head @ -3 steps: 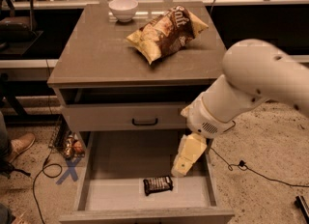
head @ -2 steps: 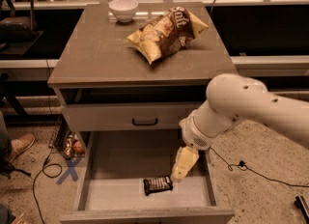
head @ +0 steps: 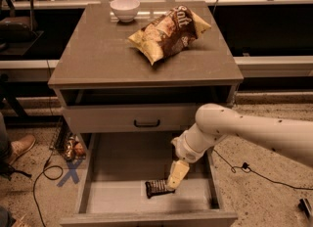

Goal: Pick rxbar chocolate from middle drawer and place on counter

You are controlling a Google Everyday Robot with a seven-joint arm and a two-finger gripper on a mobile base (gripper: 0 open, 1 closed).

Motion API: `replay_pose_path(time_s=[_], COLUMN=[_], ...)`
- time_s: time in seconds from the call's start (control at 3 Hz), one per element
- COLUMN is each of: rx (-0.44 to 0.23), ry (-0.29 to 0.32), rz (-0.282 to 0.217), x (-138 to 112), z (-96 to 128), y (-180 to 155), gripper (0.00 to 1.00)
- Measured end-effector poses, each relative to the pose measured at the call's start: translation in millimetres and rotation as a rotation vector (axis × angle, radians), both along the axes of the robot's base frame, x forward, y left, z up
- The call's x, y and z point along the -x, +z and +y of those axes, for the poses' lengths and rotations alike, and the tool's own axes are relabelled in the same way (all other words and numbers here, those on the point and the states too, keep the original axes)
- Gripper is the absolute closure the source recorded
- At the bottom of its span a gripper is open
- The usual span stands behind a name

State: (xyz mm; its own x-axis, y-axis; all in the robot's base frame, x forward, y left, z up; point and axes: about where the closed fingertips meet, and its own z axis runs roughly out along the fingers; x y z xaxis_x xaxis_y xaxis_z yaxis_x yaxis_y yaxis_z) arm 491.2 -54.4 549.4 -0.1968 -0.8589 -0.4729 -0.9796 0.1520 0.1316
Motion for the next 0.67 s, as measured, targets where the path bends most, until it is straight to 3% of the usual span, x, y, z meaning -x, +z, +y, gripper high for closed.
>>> replay_pose_path(time_s=[0.33,0.67], rx=[-0.018,-0.015], ry=[0.005,0.005], rz=[0.060,0.051], x=[10.5,9.3], z=[3.9,3.7], y=[-32.0,-27.1], gripper=[0.00,0.00])
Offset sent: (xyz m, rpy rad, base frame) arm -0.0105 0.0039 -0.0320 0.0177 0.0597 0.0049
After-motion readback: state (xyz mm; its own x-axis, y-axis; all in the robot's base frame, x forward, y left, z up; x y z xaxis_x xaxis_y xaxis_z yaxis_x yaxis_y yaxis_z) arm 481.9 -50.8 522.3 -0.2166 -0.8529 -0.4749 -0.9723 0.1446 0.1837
